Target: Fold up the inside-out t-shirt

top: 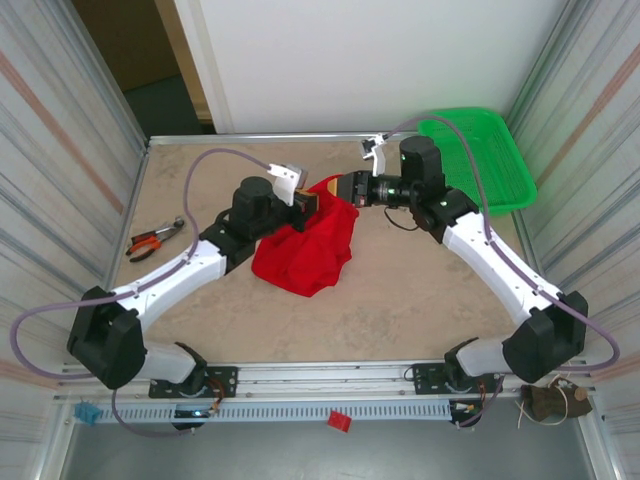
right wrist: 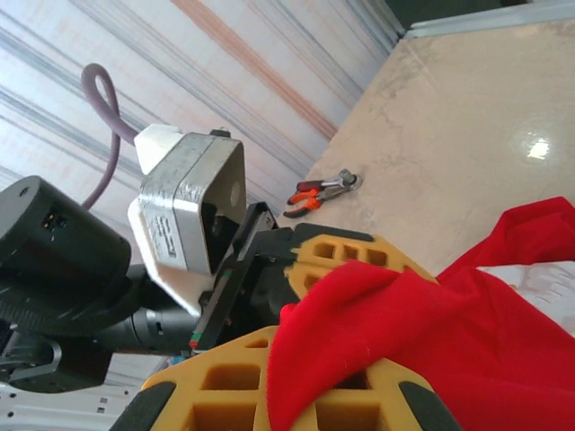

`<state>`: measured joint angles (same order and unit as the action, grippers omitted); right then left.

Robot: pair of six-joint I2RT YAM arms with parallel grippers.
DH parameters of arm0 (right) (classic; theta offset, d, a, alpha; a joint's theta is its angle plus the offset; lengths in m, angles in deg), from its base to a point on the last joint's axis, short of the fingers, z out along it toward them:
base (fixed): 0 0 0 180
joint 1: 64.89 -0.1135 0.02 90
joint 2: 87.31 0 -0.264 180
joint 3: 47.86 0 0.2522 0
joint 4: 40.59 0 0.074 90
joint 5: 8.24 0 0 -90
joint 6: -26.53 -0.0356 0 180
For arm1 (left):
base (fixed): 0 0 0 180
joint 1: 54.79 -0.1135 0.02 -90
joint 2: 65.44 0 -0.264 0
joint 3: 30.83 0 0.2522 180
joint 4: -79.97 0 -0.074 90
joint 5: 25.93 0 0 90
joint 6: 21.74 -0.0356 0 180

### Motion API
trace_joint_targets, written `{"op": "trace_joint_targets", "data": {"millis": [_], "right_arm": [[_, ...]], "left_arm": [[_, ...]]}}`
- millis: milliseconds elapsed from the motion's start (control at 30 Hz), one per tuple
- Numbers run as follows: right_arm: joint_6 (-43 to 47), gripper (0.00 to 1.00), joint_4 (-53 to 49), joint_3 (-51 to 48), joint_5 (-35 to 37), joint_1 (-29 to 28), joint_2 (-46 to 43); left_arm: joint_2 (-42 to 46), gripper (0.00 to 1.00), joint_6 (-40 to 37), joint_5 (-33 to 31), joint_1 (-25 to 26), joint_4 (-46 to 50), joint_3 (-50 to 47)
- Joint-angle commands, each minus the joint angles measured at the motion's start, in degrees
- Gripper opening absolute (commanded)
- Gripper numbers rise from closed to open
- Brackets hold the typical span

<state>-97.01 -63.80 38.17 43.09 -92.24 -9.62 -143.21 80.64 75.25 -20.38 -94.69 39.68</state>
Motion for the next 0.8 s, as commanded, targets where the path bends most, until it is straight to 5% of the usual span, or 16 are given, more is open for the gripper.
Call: {"op": "trace_joint_targets", "data": {"millis": [0,133,267,367,433,500,600,767], "right_arm": [[-0.29,0.0,0.31,-1.92,2.07,2.24,-1.55],[1.5,0.0,-1.11,-3.61,7.24,2.16,1.32],[0.16,0.0,1.35,-4.02,8.73,1.26,4.23],[0.12,0.29,1.24,-3.8,9.12,1.16,4.03],[0.49,0.23,0.72,-3.98,9.25,1.33,3.0],[0.66,0.0,0.46,-3.95,8.16,1.51,2.07],[0.8,0.0,0.22,-4.06,7.48,1.54,0.12],[-0.19,0.0,1.42,-3.52,6.36,1.43,-2.66]], "left_arm": [[3.86,0.0,3.46,10.08,-6.64,4.46,5.37],[0.9,0.0,16.2,39.18,-15.87,0.95,11.99],[-2.97,0.0,29.12,50.42,-17.19,-14.31,10.8],[-4.0,0.0,33.27,52.36,-17.03,-21.25,8.45],[-3.72,0.07,34.26,52.53,-17.01,-23.94,6.88],[-2.99,0.11,33.88,52.25,-17.09,-24.07,5.74],[-1.65,0.12,31.23,50.49,-17.43,-21.21,4.64],[2.75,0.4,27.34,39.51,-20.09,-13.17,1.66]]}}
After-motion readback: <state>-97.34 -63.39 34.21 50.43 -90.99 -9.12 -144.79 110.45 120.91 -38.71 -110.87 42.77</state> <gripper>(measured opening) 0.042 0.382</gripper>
